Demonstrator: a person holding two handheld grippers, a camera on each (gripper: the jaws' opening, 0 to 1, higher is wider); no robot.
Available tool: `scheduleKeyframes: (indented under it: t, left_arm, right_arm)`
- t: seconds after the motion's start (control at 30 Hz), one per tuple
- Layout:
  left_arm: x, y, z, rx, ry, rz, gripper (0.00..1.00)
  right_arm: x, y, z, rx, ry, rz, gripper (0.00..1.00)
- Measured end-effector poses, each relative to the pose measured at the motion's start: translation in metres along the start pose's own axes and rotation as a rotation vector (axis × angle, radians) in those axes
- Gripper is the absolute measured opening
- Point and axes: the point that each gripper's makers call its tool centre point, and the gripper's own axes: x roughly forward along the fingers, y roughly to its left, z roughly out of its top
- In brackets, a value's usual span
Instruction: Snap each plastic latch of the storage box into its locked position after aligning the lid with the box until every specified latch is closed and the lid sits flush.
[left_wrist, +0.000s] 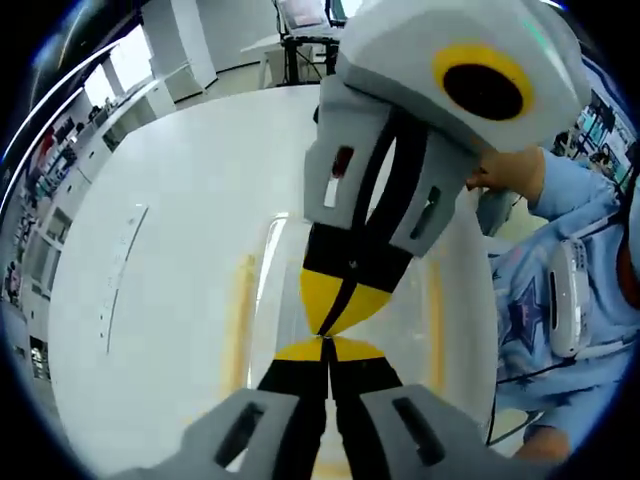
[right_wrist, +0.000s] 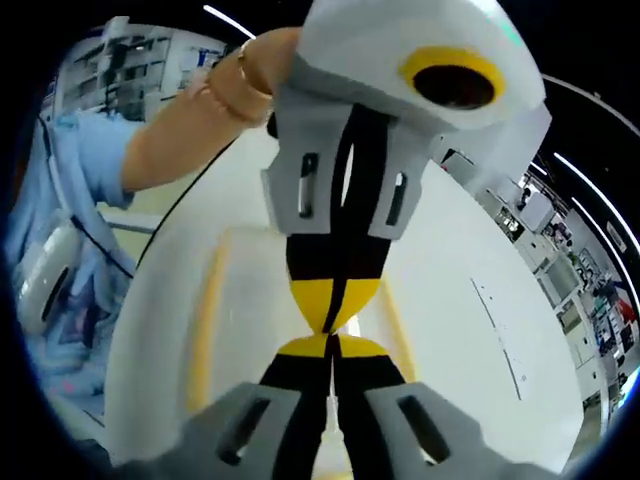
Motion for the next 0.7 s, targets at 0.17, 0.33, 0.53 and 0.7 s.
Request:
scheduleKeyframes:
  t: [0.17, 0.33, 0.53, 0.7]
  left_arm:
    - [0.0, -0.001, 0.002, 0.021, -0.017, 0.018, 0.0]
    - [-0.001, -0.001, 0.002, 0.023, -0.03, 0.014, 0.0]
    - [-0.001, -0.002, 0.001, 0.064, -0.03, 0.024, 0.0]
    - [-0.005, -0.002, -0.001, 0.073, -0.128, -0.013, 0.0]
  right_arm:
    - [-0.005, 0.016, 0.001, -0.035, 0.047, 0.049, 0.0]
    - [-0.005, 0.014, -0.002, -0.071, 0.126, 0.02, 0.0]
    - [-0.005, 0.016, -0.005, -0.097, 0.18, 0.016, 0.0]
    - [-0.005, 0.017, -0.005, -0.155, 0.222, 0.009, 0.0]
